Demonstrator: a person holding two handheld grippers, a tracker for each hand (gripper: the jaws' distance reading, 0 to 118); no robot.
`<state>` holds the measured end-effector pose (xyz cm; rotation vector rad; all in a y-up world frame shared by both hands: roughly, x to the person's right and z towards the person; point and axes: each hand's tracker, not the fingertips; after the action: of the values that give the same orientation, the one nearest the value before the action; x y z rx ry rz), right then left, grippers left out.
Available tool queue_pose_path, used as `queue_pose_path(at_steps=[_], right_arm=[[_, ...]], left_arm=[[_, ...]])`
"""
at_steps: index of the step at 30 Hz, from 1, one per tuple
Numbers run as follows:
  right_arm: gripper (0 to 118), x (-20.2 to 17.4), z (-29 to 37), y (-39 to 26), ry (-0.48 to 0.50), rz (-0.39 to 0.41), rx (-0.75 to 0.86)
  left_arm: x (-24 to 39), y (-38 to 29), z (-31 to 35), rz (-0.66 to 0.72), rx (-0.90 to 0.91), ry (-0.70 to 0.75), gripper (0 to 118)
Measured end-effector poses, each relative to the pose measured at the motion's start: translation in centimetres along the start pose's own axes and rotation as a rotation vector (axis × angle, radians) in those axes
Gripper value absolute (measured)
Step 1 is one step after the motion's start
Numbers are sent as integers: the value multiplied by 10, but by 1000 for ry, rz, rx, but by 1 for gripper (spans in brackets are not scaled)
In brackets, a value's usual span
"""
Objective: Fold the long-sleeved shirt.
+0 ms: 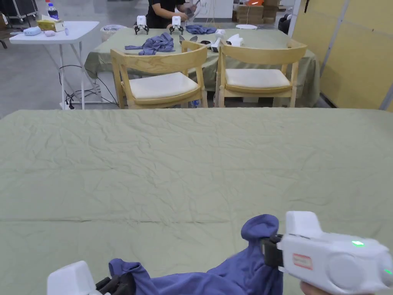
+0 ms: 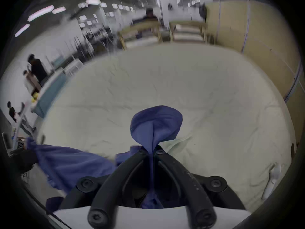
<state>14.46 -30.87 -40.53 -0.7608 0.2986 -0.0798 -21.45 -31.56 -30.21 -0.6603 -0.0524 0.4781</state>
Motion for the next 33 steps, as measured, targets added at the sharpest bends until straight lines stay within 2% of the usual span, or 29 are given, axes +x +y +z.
queue_pose_path(at_steps=[4,9,11,14,17,19,22,24,25,27,31,33], right_arm=[[6,-7,118,3,70,-50,236],[6,-3,194,50,64,-77,439],[6,-5,210,83,-7,-71,484],[6,-7,221,144,-53,-64,550],[6,-2,217,212,-40,-90,532],[6,-1,208,255,-95,-66,510],[6,12,186,314,-81,-188,429],[6,21,167,348,-67,-301,375],[6,24,156,363,-67,-319,353],[6,29,138,384,-111,-321,331],[6,34,94,398,-114,-365,299],[6,38,68,396,-117,-362,295]], left_arm=[[9,23,58,8,151,-31,3],[19,88,116,36,358,-90,3],[31,121,127,-13,420,-84,3],[46,177,133,-40,456,-118,3],[60,232,127,-37,466,-160,3],[71,267,118,-53,461,-168,3],[79,314,99,-57,450,-169,3],[83,340,84,-54,449,-166,3],[84,351,76,-58,451,-160,3],[86,369,60,-63,459,-150,3],[81,392,21,-51,461,-141,3],[74,394,-2,-38,445,-134,3]])
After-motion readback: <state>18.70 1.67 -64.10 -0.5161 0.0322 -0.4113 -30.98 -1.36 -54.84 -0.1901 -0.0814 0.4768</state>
